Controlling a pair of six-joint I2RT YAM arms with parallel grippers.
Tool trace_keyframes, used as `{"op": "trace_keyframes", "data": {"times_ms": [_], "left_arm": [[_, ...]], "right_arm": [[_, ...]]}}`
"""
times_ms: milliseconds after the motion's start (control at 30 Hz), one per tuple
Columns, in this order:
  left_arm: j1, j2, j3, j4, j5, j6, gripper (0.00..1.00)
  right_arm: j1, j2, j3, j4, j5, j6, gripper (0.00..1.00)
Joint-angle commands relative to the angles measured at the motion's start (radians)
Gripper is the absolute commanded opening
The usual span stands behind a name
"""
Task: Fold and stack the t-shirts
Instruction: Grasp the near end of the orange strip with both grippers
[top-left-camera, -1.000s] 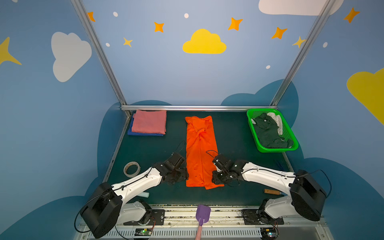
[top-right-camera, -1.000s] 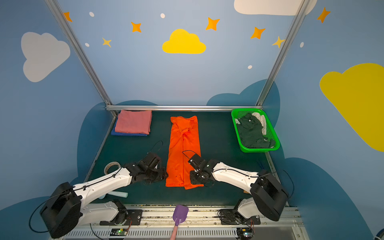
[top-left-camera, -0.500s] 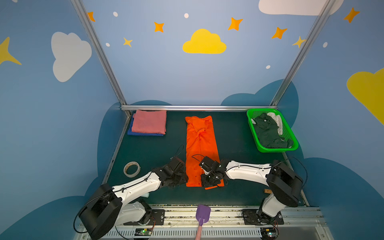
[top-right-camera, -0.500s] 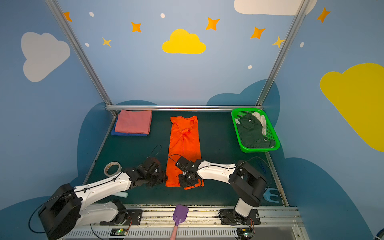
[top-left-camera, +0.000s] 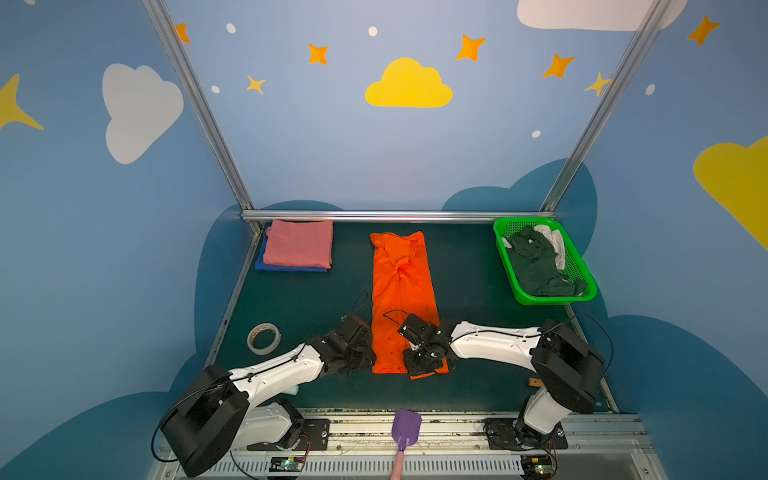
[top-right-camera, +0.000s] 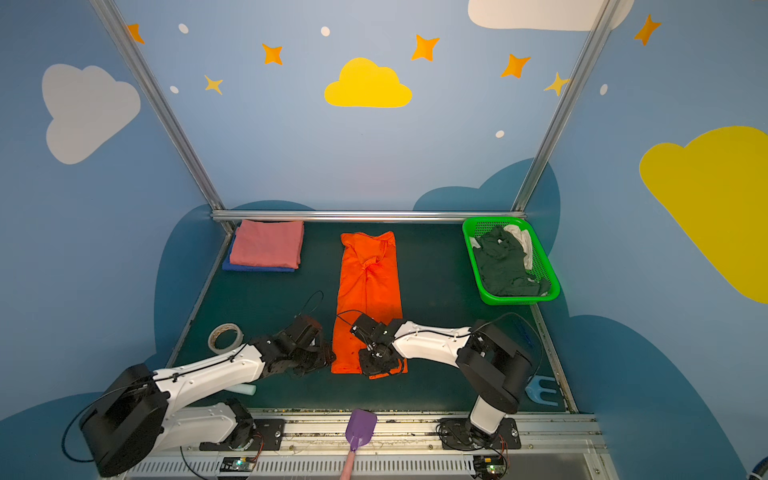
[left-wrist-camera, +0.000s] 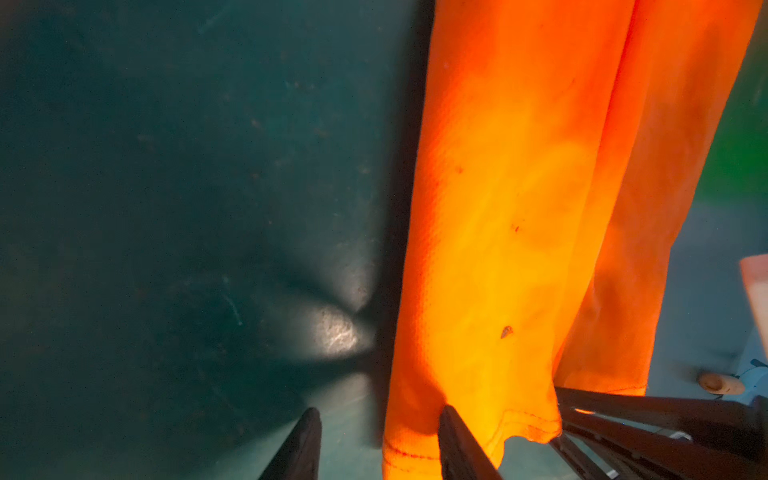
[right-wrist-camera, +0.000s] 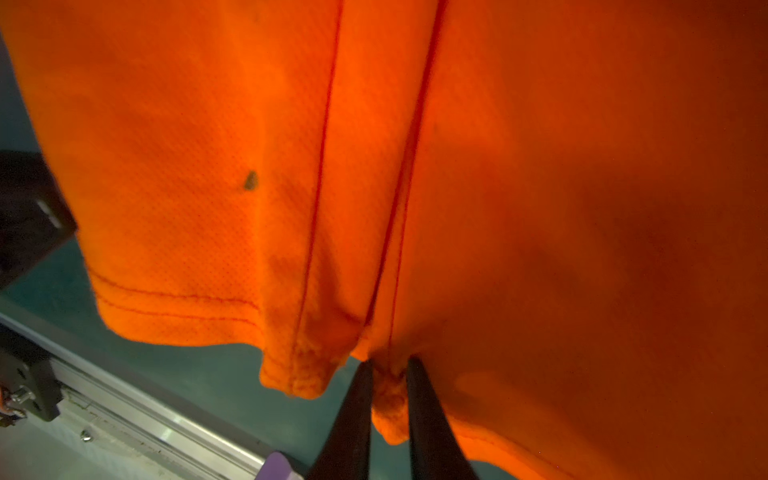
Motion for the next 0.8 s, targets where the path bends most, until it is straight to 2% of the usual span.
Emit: {"op": "trace_keyframes", "data": {"times_ms": [0, 167, 500, 767], "left_arm": [[-0.003, 0.006, -0.014, 0.005, -0.002, -0.005, 0.47], [-0.005, 0.012, -0.012, 0.006, -0.002, -0.005, 0.45], [-0.006, 0.032, -0.018, 0.025, 0.005, -0.008, 0.35], [-0.009, 0.043, -0.012, 0.030, 0.017, -0.003, 0.33]], "right_arm": [[0.011, 0.003, 0.018, -0.037, 0.016, 0.005, 0.12], [0.012, -0.008, 0.035, -0.044, 0.030, -0.001, 0.00], [0.009, -0.078, 0.059, -0.060, 0.114, 0.003, 0.00], [-0.004, -0.020, 0.097, -0.055, 0.119, -0.011, 0.00]]}}
